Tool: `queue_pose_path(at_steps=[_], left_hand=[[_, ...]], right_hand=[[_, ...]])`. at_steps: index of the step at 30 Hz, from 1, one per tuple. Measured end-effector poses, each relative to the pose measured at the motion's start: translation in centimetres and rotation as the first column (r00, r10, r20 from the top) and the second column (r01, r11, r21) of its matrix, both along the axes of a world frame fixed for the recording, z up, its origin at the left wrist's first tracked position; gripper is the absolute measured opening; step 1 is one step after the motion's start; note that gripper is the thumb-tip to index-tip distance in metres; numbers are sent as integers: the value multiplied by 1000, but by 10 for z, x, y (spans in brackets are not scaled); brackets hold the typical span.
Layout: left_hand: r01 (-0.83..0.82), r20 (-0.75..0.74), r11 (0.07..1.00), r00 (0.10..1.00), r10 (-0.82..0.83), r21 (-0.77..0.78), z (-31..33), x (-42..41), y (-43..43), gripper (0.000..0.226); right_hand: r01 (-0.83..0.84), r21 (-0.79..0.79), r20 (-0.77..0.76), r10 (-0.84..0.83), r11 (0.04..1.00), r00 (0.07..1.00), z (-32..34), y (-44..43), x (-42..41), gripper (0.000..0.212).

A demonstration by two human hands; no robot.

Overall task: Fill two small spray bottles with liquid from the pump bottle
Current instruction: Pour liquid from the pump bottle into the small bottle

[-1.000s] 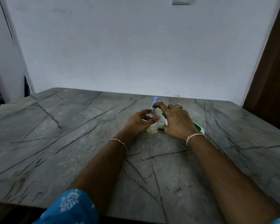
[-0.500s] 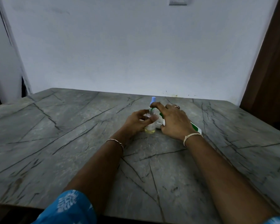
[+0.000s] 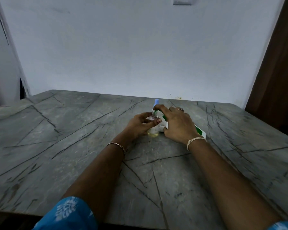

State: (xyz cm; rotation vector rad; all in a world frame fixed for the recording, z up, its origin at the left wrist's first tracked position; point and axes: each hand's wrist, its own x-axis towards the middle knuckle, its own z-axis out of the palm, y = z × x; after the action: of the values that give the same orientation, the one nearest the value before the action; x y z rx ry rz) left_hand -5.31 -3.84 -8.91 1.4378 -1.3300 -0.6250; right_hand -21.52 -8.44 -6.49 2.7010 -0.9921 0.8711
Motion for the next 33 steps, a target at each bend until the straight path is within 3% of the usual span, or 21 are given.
queue_pose_path(at_steps=[12, 18, 24, 29, 33], left_hand=[[-41, 66, 999, 997, 43, -24, -3, 1, -4, 44], [-102, 134, 994, 985, 106, -40, -5, 1, -5, 64], [-75, 145, 996, 986, 82, -55, -4, 1, -5, 38], [-68, 128, 997, 989, 73, -42, -2, 0, -3, 51], [-79, 93, 996, 992, 83, -45, -3, 0, -3, 54]], right_hand=[[44, -47, -1, -44, 998, 999, -2, -4, 7, 72], [28, -49, -17, -29, 998, 999, -4, -5, 1, 79], [36, -60, -4, -37, 998, 999, -2, -4, 6, 70], [40, -64, -1, -40, 997, 999, -1, -4, 9, 67], [11, -55, -43, -13, 998, 999, -1, -3, 3, 77]])
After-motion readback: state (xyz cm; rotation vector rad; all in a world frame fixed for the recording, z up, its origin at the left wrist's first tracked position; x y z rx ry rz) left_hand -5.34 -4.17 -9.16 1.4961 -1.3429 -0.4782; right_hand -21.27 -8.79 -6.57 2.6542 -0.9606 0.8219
